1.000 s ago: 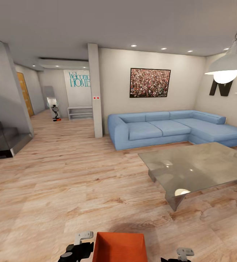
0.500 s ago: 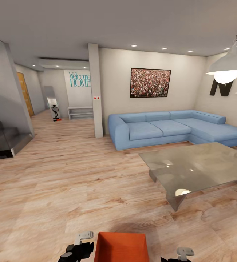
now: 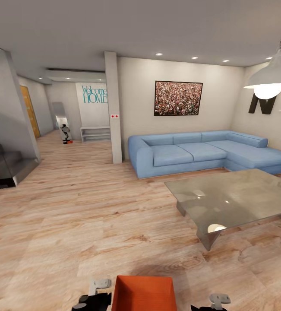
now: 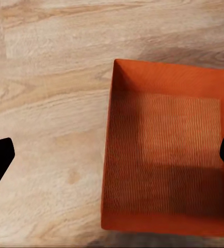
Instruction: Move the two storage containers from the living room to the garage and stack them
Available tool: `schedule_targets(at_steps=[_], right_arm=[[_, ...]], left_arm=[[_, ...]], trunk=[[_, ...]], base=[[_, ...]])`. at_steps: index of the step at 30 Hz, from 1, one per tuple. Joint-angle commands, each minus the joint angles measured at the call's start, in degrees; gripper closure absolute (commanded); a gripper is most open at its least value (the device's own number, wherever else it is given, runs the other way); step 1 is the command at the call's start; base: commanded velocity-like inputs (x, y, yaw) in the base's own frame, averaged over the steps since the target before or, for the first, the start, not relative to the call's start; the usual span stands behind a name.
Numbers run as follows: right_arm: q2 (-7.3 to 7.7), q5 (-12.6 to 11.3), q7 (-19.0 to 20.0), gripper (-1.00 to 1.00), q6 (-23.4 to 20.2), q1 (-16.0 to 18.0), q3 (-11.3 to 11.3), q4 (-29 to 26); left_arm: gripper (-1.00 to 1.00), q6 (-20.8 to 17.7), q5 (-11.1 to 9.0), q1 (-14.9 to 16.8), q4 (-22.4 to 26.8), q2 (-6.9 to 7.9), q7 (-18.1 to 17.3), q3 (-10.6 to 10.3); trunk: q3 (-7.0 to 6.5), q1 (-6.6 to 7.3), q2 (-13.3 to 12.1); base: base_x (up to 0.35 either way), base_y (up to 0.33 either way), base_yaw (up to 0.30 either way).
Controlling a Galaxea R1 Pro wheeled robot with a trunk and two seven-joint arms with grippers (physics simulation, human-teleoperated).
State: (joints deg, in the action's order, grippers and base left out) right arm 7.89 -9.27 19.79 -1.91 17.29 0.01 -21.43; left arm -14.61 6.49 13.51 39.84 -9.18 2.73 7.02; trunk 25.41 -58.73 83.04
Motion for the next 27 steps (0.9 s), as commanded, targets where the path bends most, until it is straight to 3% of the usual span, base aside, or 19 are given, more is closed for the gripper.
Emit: schedule_targets(at_steps=[1,9,16,27], right_arm=[[0.02,-0.53,0.15,-1.0,-0.2,0.02,0.02,-0.02],[0.02,0.2,-1.21,-1.0,-0.31,0.02,0.39,-0.05],[0.02,2.33,-1.17,-1.0,-0.36,0.04,0.35,-0.52],[0.02,2.52,-1.16,-1.0,-0.37,0.03,0.34,-0.46]], left_arm=[[-1.0,-0.3,0.58,0.02,-0.03,-0.12,-0.13,0.19],[-1.0,-0.34,0.54,0.02,-1.79,-0.14,-0.79,-0.75],[-1.0,0.23,0.38,0.02,-1.87,-0.14,-0.79,-0.71],[-1.0,0.17,0.3,0.01,-1.79,-0.13,-0.71,-0.69]], trunk=[[0.06,0.0,0.04],[0.06,0.0,0.04],[0.06,0.0,0.04],[0.42,0.0,0.04]], base=[[0.0,0.0,0.0],[0.0,0.0,0.0],[0.0,0.0,0.0],[0.0,0.0,0.0]])
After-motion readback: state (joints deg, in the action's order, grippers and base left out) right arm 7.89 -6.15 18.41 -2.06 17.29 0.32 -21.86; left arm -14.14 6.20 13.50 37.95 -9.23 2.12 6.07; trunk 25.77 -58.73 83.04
